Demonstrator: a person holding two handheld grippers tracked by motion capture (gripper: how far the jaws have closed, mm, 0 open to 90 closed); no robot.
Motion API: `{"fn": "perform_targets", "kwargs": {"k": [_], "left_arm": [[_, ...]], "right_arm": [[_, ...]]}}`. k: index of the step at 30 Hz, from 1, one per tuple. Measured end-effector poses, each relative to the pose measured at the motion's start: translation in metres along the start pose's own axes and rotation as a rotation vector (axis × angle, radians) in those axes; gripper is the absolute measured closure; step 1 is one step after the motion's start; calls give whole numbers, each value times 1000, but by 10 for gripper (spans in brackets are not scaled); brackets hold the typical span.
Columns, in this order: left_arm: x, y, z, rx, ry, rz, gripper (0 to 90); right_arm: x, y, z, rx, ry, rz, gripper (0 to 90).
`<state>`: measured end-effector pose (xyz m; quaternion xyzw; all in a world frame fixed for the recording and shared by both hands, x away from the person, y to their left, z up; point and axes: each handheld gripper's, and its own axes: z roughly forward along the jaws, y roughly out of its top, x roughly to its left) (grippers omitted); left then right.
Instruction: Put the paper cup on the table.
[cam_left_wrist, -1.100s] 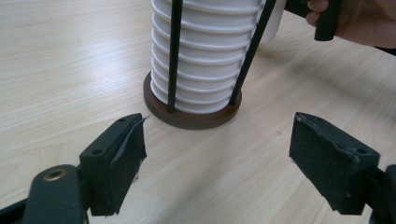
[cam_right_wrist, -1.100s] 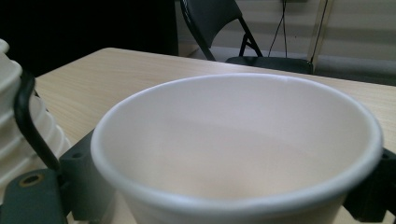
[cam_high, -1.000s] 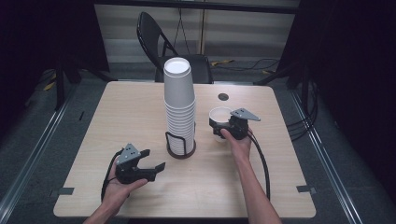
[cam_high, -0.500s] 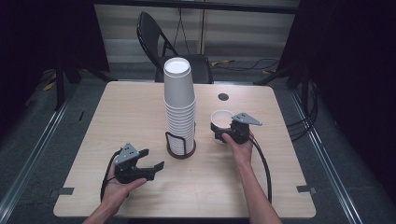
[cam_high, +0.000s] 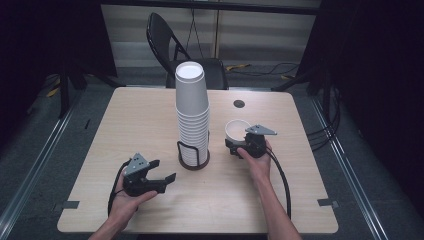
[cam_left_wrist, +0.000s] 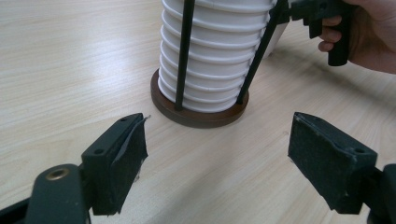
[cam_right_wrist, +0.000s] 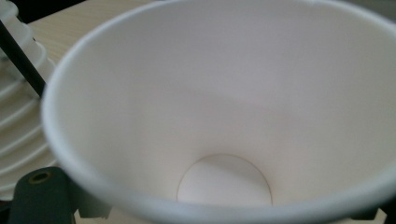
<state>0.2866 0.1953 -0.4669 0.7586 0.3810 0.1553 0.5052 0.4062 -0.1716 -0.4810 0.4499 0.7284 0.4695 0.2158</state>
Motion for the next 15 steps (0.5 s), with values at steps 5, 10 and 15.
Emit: {"fn": "perform_targets", "kwargs": {"k": [5,10,15], "left_arm": [[0,0,0,0,1,0,191],[0,0,0,-1,2,1,190],[0,0,0,5,6,0,190]], "right_arm": [[0,-5,2,37,-26,5,129],[-2,-8,-2,45,-38,6,132],[-4,-11,-8,36,-38,17,129]]}}
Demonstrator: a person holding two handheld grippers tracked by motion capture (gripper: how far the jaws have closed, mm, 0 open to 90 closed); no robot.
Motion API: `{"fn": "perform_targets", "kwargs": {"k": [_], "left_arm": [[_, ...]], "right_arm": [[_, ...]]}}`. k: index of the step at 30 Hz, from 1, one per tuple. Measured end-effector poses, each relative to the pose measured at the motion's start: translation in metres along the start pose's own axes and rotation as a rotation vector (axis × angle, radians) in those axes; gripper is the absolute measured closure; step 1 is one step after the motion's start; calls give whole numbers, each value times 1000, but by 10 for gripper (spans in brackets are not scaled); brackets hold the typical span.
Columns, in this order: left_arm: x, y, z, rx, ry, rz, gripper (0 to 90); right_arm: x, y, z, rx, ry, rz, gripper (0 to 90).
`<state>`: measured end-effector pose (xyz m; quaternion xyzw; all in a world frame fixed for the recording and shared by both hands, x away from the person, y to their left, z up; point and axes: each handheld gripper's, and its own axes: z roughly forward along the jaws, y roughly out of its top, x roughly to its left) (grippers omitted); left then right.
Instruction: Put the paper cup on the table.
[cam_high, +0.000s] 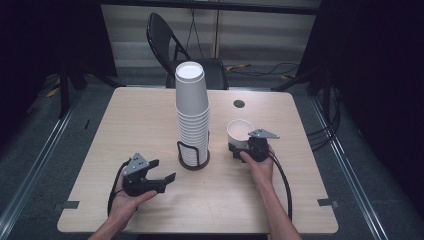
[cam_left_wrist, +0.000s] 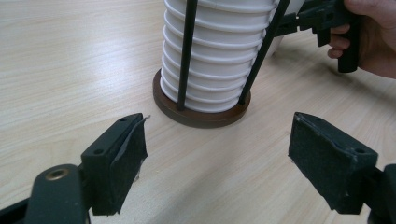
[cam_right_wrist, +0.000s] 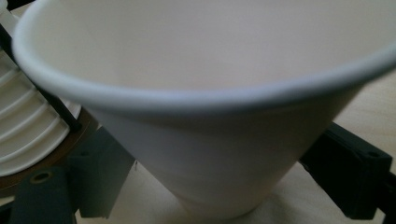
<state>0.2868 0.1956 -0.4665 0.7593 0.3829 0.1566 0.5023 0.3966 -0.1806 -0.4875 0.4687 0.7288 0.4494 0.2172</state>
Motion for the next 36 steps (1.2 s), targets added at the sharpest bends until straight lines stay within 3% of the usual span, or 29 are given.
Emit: {"fn": "perform_targets", "kwargs": {"k": [5,16,21,29,36], "left_arm": [[3,-1,2,20,4,-27,184],[5,1,0,16,23,-29,163],[5,1,0,13,19,-41,162],[4,2,0,9,22,-49,160],[4,2,0,9,22,-42,159]], "right_arm": [[-2,-3,-8,-12,-7,3,129],[-6,-9,-28,-5,-26,11,132],[-6,-8,-41,-31,-25,15,134],[1,-6,-63,-67,-9,16,128],[8,-6,-83,-62,-6,-14,131]]}}
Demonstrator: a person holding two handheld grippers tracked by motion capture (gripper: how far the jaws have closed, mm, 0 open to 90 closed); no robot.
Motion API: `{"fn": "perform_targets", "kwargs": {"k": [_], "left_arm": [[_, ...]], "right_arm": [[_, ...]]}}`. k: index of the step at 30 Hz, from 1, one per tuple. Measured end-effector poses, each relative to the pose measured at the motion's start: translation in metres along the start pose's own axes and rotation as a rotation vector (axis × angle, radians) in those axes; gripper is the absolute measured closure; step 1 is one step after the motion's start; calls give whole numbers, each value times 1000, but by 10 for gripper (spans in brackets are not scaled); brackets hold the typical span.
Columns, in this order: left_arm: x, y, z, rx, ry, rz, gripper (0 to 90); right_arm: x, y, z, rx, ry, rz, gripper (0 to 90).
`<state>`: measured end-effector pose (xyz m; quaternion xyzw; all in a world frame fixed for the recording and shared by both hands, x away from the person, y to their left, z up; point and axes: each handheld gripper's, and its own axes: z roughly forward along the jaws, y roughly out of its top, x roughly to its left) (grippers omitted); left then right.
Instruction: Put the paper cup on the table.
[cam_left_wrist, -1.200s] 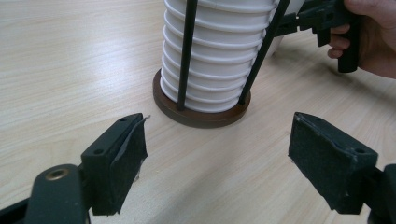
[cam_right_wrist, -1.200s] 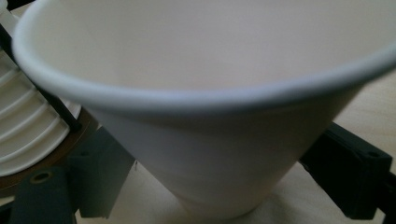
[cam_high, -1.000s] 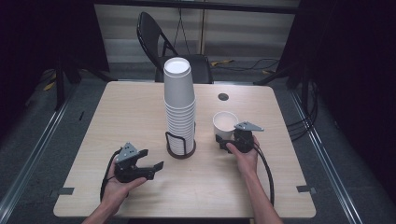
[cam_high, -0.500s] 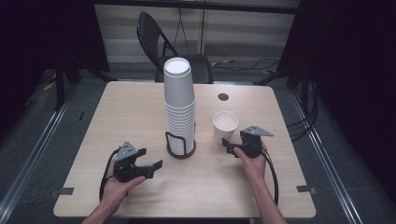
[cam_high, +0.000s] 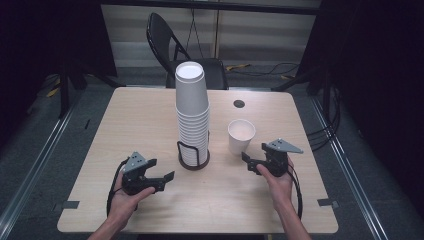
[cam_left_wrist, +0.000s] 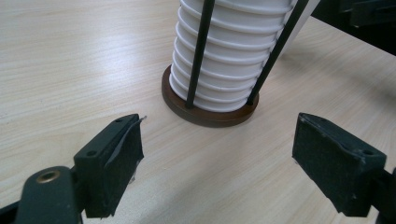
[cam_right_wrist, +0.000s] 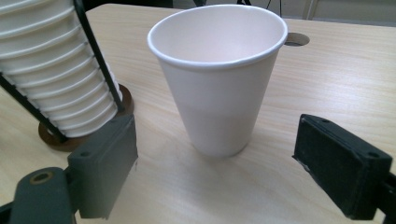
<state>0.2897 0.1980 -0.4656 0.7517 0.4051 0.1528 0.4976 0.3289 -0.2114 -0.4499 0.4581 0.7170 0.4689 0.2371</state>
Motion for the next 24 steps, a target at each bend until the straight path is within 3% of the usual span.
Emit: {"fn": "perform_targets", "kwargs": {"k": [9,14,16,17,24], "left_arm": [[-1,0,0,-1,-1,3,159],[-1,-1,-2,-6,10,4,159],[-1,-1,-2,-5,5,1,159],[-2,-1,-2,-5,8,3,159],[-3,-2,-1,2,16,14,159]], "right_arm": [[13,-4,-21,-15,31,11,132],[23,-7,-32,17,3,-7,132],[25,-10,-36,4,36,32,132],[26,-12,-38,6,36,29,132],[35,-26,-50,1,1,17,134]]}}
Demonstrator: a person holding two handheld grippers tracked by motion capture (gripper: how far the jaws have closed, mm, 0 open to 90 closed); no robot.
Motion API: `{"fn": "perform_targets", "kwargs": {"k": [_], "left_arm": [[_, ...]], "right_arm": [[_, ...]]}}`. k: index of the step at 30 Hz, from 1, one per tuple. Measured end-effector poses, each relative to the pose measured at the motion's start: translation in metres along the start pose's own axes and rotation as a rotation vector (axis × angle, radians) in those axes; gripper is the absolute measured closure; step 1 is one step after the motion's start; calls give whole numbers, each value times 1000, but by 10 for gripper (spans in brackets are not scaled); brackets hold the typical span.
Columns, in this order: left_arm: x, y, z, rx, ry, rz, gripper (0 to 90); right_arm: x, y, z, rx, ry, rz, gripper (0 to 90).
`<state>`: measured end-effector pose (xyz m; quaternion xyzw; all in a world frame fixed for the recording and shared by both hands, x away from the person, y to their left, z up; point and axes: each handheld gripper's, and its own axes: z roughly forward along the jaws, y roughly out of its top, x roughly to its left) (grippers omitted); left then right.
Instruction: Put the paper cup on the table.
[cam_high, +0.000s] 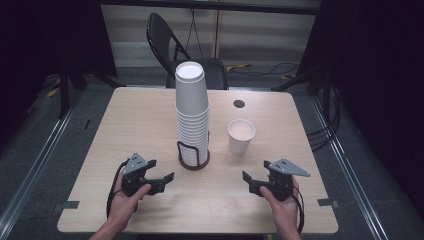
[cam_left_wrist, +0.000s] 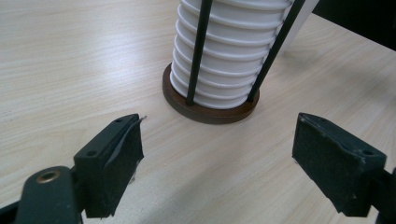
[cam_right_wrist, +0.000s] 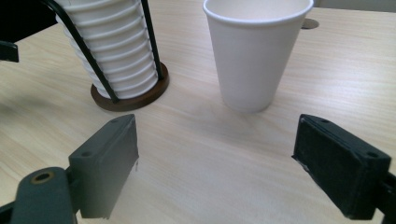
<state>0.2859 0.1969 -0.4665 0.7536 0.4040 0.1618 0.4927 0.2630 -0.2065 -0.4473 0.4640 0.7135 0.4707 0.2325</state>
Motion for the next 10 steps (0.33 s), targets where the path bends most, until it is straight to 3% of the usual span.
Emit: {"fn": "perform_targets", "kwargs": {"k": [2,7,10], "left_arm": [[-1,-1,1,2,-3,-3,159],[0,-4,3,14,-3,-4,159],[1,-5,3,20,0,-8,159]], "right_arm": [[2,-6,0,15,4,15,134],[5,-13,0,36,-10,-16,135],[-1,-12,2,27,-10,-15,134]]}}
